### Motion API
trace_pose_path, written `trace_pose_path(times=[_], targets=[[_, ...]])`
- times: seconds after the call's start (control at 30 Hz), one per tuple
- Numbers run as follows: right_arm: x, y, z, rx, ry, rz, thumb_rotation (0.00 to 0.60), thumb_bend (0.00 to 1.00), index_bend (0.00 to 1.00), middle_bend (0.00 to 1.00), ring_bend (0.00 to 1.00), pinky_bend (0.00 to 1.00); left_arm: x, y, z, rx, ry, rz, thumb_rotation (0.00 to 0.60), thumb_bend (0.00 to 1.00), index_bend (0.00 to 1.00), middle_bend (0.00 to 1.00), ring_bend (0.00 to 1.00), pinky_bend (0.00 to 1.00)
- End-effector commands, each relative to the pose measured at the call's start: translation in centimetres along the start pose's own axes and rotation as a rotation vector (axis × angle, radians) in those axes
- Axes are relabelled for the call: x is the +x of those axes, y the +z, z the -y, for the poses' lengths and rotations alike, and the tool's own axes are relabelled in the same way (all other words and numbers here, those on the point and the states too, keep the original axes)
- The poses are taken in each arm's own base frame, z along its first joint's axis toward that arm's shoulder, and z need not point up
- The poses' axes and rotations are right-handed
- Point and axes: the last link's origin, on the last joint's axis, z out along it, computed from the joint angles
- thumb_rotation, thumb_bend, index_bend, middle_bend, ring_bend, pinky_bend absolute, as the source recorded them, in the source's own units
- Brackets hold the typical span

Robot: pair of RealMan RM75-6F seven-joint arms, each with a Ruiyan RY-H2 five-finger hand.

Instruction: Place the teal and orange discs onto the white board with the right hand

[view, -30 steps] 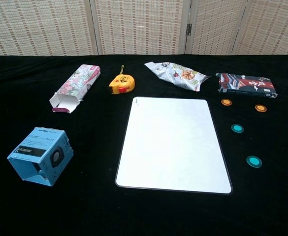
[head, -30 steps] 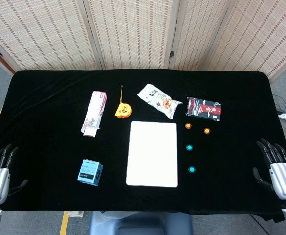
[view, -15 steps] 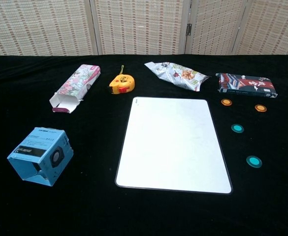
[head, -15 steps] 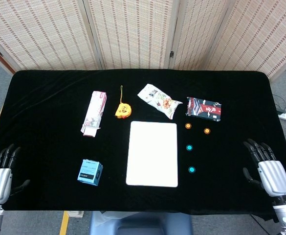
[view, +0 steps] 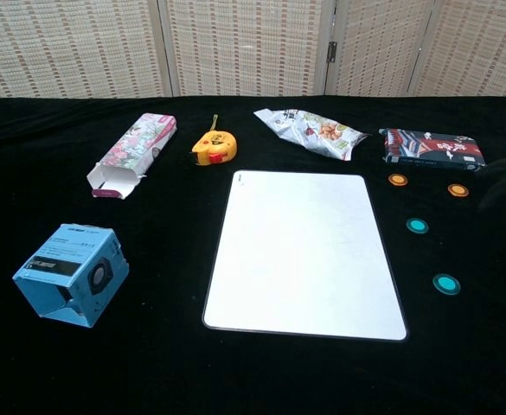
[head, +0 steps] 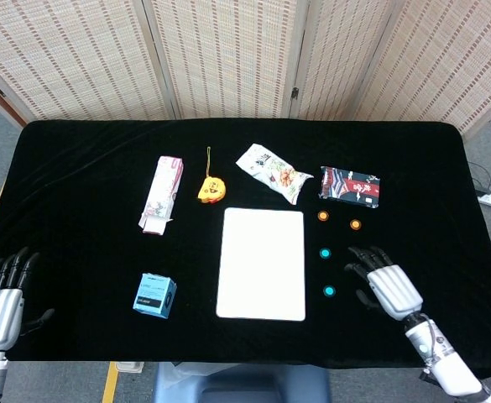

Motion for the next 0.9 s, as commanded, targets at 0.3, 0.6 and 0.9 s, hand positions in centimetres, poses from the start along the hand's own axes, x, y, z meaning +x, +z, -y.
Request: trace_pose_path(times=[0.3,0.6,0.9], targets=[[-2.9,3.0,1.6,0.05,-0.072,0.054,0.6,0.49,0.37,0.13,0.09,0.04,-0.4,-0.2,0.3,0.007,-0.008,0.025,0.6,0.19,0.03,0.02,0.03,0.0],[-4.3,3.0,1.5,0.05,-0.112,0.024,0.6,0.38,0.38,0.15,0.09,0.04,-0.5,-0.3,0.5,0.003,-0.014,0.033,0.6,0.19,0.03,0.02,0.02,0.0],[-5.8,3.3,1.5,0.053,-0.124,0.022,0.6,0.37,0.4,0.17,0.09,0.04,-0.6,-0.4,0.7,0.008,-0.017,0.033,0.6,0.19,0.03,0.02,0.02,0.0]])
